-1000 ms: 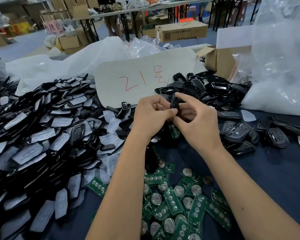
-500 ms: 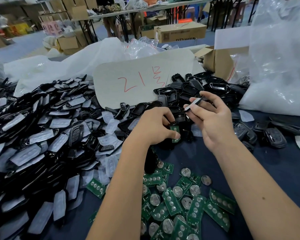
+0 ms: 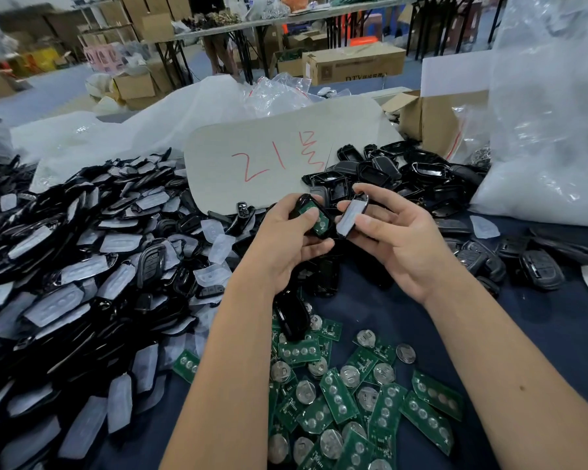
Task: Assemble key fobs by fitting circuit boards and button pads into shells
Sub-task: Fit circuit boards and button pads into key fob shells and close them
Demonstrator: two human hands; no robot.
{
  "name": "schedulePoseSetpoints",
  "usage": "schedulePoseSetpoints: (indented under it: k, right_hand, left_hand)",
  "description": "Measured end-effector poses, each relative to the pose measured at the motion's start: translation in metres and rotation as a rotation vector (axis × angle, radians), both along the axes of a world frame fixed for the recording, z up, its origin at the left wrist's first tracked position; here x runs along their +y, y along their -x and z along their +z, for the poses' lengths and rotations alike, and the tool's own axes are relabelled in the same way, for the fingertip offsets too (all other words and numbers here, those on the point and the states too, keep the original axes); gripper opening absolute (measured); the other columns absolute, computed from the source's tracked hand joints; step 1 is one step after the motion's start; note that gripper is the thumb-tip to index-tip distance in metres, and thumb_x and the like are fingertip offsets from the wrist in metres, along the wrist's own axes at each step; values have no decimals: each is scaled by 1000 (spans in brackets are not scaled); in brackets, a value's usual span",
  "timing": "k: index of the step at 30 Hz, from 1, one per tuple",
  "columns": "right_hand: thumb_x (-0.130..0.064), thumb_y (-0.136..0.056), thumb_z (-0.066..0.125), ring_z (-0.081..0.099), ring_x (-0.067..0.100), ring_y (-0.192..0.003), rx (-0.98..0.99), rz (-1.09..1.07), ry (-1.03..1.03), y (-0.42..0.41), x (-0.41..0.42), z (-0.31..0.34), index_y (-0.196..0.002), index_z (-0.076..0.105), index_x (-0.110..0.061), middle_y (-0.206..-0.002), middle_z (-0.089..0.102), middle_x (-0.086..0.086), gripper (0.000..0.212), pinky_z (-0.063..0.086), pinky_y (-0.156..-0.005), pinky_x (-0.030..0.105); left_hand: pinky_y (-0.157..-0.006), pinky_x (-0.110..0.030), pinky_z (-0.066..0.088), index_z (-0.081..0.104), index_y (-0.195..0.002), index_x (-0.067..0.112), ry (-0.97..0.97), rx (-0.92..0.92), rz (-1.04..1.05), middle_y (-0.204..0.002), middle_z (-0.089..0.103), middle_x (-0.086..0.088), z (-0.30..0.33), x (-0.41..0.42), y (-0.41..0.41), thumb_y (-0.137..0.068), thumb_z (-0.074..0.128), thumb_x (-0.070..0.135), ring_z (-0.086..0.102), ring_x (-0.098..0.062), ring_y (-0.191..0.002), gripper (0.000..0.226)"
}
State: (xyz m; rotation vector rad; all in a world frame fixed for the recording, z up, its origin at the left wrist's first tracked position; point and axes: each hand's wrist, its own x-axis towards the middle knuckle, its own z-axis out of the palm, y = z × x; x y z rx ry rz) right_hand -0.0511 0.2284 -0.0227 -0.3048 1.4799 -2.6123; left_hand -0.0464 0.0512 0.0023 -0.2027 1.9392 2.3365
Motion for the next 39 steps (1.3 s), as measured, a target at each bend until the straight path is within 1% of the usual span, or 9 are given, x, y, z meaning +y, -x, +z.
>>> schedulePoseSetpoints:
  k: [7,11,18,22,25,28,31,36,39]
  right_hand:
    - [9,-90,65,73,33,-109,24,-6,-71,0,1,-2,-131,66,-11,-107,78,12,45,59,-98,42]
    - [11,-92,64,73,32,-106,18,-19,-97,0,1,-3,-131,67,-11,-106,78,12,45,60,-96,41]
    - [7,-91,71,73,38,-109,56,-111,-207,3,0,-5,-129,69,-13,-107,79,11,44,58,-101,50]
    - [5,-90,74,74,35,-107,88,-158,-266,4,0,-6,-128,71,-17,-107,79,11,44,59,-98,47]
    - [5,-88,76,75,33,-105,93,-182,-291,4,0,-7,-128,71,-17,-104,80,9,45,61,-95,43]
    - [2,-86,79,76,29,-103,79,-209,-309,4,1,-8,-128,71,-17,-102,80,9,46,61,-95,46]
    - [0,-83,84,77,28,-101,57,-238,-328,5,0,-9,-127,72,-16,-102,80,9,48,61,-94,49]
    - [-5,-77,90,78,23,-98,58,-293,-356,6,0,-11,-120,75,-23,-100,81,4,49,61,-94,49]
    - [-13,-74,94,78,23,-98,41,-335,-376,8,1,-12,-119,76,-24,-100,81,4,50,60,-95,49]
  left_hand:
    - [-53,-19,53,66,-125,15,79,-13,6,-94,69,-10,-3,0,1,-105,57,10,63,-16,-55,23]
    - [-54,-19,54,69,-119,16,73,4,1,-86,72,-7,-4,1,0,-104,59,9,66,-16,-56,19]
    - [-62,-20,57,73,-111,8,144,75,7,-88,74,-13,-4,-1,-1,-96,72,8,70,-22,-61,15]
    - [-60,-25,57,77,-94,9,235,152,29,-75,76,-11,-4,0,-2,-87,82,9,69,-18,-57,8]
    - [-57,-27,56,73,-80,11,337,231,79,-66,73,-9,-7,3,-2,-80,88,13,70,-21,-56,15]
    - [-56,-26,56,74,-82,9,427,289,95,-66,74,-9,-9,6,-2,-82,87,15,73,-25,-58,15]
    - [-62,-27,58,78,-84,19,495,341,54,-72,76,-5,-10,6,-1,-88,81,14,72,-18,-57,7]
    - [-67,-23,57,77,-93,25,523,357,-20,-80,78,4,-10,8,-2,-94,71,2,73,-13,-63,23]
    - [-77,-27,61,79,-97,27,591,401,-65,-82,78,3,-9,10,-2,-91,72,2,75,-12,-72,27]
